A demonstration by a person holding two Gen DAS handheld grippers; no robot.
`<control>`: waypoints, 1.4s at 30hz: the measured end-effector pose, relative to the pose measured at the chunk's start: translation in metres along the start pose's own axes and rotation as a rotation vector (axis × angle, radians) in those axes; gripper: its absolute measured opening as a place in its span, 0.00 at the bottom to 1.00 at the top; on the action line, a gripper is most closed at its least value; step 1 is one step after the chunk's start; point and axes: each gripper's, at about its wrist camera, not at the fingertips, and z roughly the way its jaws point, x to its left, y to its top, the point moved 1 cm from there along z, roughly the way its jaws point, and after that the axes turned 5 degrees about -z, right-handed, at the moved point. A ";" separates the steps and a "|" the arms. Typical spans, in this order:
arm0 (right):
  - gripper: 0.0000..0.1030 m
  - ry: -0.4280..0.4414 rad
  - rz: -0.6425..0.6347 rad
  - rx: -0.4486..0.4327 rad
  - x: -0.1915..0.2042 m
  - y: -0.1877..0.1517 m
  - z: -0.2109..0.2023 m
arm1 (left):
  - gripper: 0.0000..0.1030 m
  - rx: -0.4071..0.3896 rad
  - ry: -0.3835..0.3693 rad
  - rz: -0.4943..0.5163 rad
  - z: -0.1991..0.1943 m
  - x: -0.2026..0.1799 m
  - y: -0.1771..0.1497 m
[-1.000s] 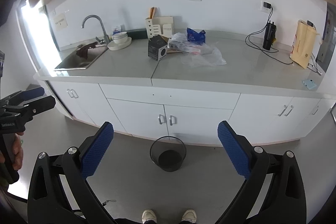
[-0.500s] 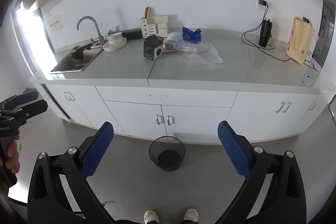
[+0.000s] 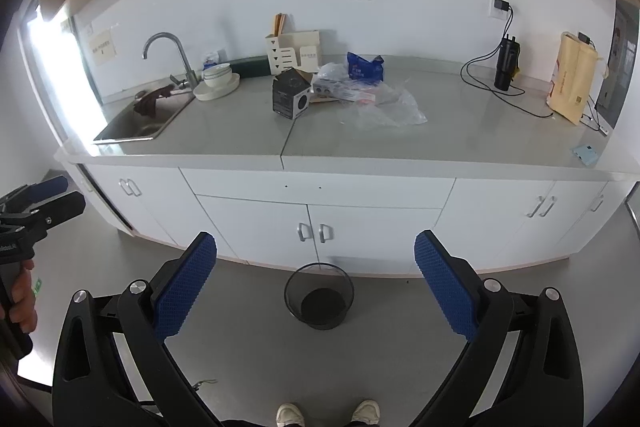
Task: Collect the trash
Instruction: 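Carry both tools toward the counter with the black box and plastic bags, then close the left gripper on the black box while the right gripper grasps a clear plastic bag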
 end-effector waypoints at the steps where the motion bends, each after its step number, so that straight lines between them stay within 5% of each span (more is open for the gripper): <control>1: 0.98 -0.001 0.002 0.000 -0.001 0.001 0.000 | 0.95 0.001 0.002 0.000 0.001 0.000 0.002; 17: 0.98 -0.040 0.009 -0.008 -0.054 0.056 0.042 | 0.95 0.008 0.053 -0.020 0.045 -0.003 0.047; 42: 0.97 0.068 0.033 0.075 -0.210 0.242 0.287 | 0.94 0.053 0.359 -0.293 0.248 -0.018 0.218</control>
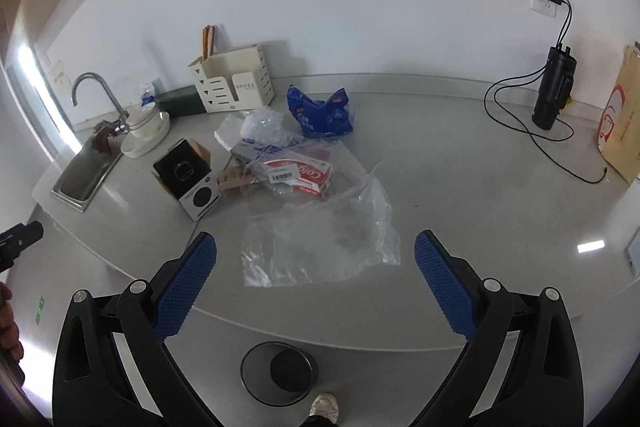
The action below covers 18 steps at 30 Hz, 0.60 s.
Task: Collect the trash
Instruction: 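Close the left gripper on the black box while the right gripper grasps a clear plastic bag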
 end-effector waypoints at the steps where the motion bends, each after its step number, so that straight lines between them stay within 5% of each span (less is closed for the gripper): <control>1: 0.97 0.000 0.009 0.007 -0.004 0.005 0.007 | 0.94 0.005 0.005 -0.013 0.007 -0.004 0.007; 10: 0.97 -0.049 0.047 0.082 -0.027 0.043 0.075 | 0.94 0.069 0.035 -0.081 0.082 -0.024 0.060; 18: 0.93 -0.090 0.063 0.170 -0.050 0.061 0.134 | 0.88 0.157 0.079 -0.072 0.148 -0.034 0.072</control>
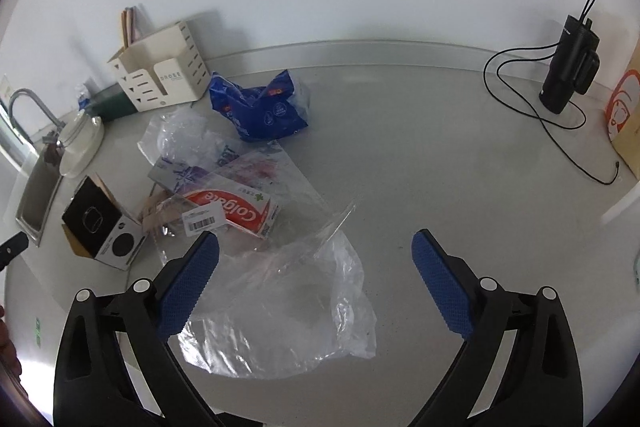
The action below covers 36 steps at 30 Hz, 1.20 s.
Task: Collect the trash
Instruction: 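Close the left gripper on the black box while the right gripper grasps a clear plastic bag, then carry the black box and clear bag down over the mesh trash bin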
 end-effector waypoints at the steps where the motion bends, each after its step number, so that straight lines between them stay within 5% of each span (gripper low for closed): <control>1: 0.92 -0.003 0.000 0.011 -0.001 0.004 0.007 | 0.87 0.016 0.001 -0.007 0.009 -0.001 0.002; 11: 0.71 0.007 0.037 0.136 -0.008 0.019 0.066 | 0.62 0.136 -0.026 -0.046 0.063 -0.008 0.014; 19: 0.33 0.029 0.029 0.207 -0.006 0.015 0.089 | 0.15 0.208 -0.043 -0.064 0.084 -0.003 0.015; 24: 0.06 0.045 0.003 0.220 0.001 0.016 0.096 | 0.07 0.207 -0.059 -0.078 0.087 0.003 0.017; 36: 0.02 0.106 -0.098 0.115 0.032 0.033 0.054 | 0.01 0.083 -0.053 -0.020 0.039 0.012 0.027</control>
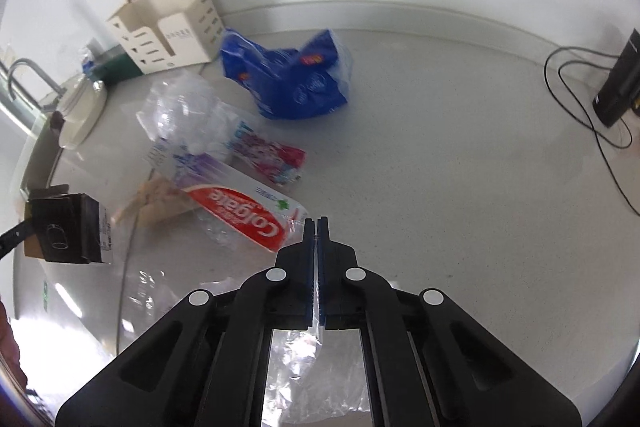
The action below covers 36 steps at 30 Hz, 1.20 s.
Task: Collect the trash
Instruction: 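Carry the black box and clear bag down over the mesh trash bin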
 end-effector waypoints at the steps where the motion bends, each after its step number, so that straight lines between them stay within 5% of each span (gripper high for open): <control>1: 0.02 0.008 -0.008 -0.010 0.004 0.001 -0.004 | 0.01 -0.008 0.002 -0.001 -0.005 0.002 0.000; 20: 0.02 0.096 -0.187 -0.208 0.105 -0.017 -0.118 | 0.01 -0.152 0.018 -0.009 -0.119 0.071 -0.061; 36: 0.02 -0.084 -0.075 -0.261 0.195 -0.175 -0.244 | 0.01 -0.144 -0.172 0.213 -0.160 0.145 -0.158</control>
